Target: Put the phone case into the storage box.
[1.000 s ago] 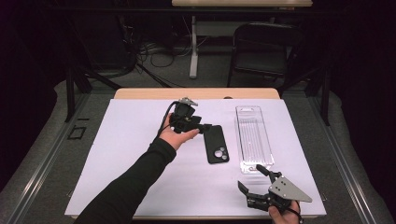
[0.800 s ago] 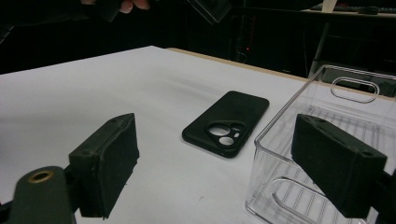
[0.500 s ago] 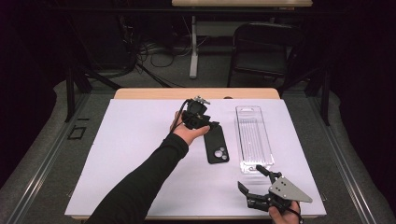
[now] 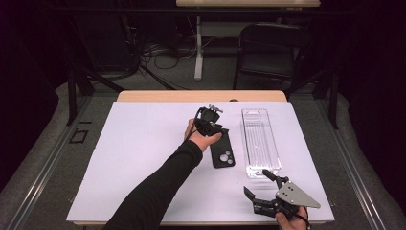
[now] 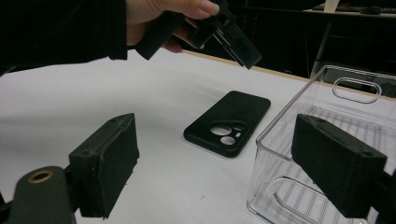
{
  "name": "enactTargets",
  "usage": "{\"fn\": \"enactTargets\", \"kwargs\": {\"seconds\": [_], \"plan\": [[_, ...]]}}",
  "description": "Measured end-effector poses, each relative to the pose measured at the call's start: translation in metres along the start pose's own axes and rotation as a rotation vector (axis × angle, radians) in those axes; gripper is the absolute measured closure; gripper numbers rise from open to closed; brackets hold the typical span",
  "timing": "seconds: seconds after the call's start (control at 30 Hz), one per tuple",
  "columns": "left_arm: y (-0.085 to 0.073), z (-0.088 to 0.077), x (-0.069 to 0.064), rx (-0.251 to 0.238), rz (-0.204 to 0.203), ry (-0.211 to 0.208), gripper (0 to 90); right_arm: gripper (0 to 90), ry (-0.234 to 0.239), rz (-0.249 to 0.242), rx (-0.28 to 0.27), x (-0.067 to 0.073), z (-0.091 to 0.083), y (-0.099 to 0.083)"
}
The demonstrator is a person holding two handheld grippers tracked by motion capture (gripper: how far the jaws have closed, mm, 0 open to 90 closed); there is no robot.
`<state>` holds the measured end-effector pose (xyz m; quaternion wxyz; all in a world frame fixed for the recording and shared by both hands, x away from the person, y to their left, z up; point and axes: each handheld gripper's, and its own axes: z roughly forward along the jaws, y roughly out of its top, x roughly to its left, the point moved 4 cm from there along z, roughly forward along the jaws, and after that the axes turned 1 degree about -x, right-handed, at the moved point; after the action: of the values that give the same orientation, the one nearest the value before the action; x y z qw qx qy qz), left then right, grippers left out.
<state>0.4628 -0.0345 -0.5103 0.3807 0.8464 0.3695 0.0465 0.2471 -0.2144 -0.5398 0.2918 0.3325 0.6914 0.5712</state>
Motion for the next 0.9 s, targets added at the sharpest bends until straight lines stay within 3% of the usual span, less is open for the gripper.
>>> {"fn": "enactTargets", "kwargs": {"seconds": [0.57, 0.9], "plan": [[-0.01, 0.049, 0.0, 0.044, -0.032, -0.032, 89.6, 14.2, 0.005, 0.002, 0.002, 0.0, -0.001, 0.0], [-0.011, 0.069, -0.001, 0.069, -0.02, -0.01, 90.0, 14.2, 0.008, 0.012, -0.005, 0.0, -0.002, 0.001]]}}
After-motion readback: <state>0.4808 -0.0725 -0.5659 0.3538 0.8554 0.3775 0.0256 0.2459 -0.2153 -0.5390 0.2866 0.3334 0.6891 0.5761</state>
